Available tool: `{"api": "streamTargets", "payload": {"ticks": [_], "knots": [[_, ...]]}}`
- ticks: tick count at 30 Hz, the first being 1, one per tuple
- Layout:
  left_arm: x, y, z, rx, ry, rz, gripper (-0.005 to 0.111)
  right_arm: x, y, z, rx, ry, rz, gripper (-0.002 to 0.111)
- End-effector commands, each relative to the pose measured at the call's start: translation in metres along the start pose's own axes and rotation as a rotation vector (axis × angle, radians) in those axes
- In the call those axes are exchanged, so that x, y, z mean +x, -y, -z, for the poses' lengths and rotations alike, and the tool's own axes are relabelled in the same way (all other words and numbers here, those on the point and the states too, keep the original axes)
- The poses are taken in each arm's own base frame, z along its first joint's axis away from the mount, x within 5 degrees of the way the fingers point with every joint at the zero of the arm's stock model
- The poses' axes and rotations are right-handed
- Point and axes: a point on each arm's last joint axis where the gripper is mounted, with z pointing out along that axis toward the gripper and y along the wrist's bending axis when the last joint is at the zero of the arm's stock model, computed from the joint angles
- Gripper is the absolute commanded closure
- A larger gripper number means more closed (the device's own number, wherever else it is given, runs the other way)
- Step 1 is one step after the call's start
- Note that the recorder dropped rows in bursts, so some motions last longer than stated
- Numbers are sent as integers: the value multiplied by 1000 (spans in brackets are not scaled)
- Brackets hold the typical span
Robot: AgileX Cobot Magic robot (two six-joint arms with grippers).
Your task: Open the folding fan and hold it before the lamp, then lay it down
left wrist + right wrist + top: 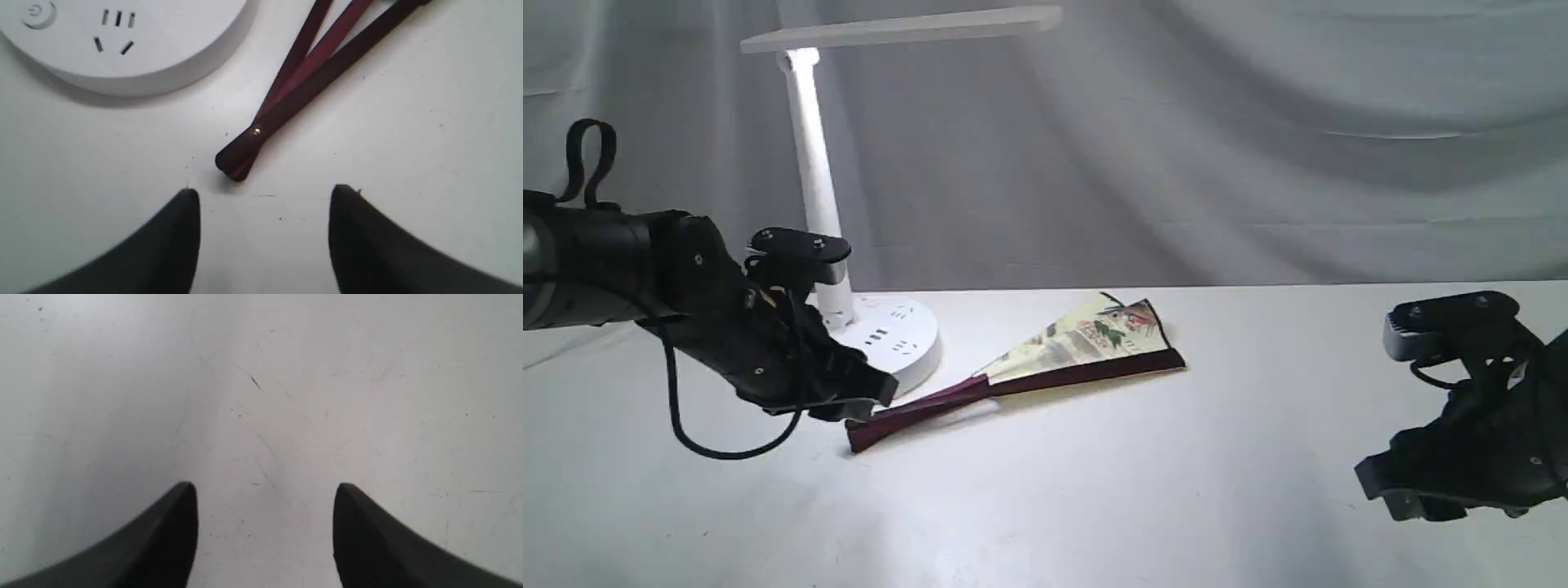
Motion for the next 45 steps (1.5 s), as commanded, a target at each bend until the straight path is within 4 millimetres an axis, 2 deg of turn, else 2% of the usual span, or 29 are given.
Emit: {"api": "streamTargets", "payload": {"ticks": [1, 6, 17, 25, 32, 43, 45], "knots": [[-4, 4, 1, 26, 35, 31, 59, -3, -1, 1, 2, 17, 16, 57], [-6, 8, 2, 63, 51, -8, 59, -3, -1, 1, 2, 17, 16, 57], [-14, 3, 0, 14, 146, -70, 59, -3, 0, 1, 3, 19, 16, 57], [-6, -4, -34, -31, 155, -112, 59, -3, 0, 1, 3, 19, 16, 57], [-3, -6, -44, -43, 157, -105, 59, -3, 0, 1, 3, 19, 16, 57], [-4, 18, -46, -19, 164, -156, 59, -3, 0, 1, 3, 19, 16, 57], [-5, 17, -46, -26, 172, -162, 59, -3, 0, 1, 3, 19, 16, 57]]}}
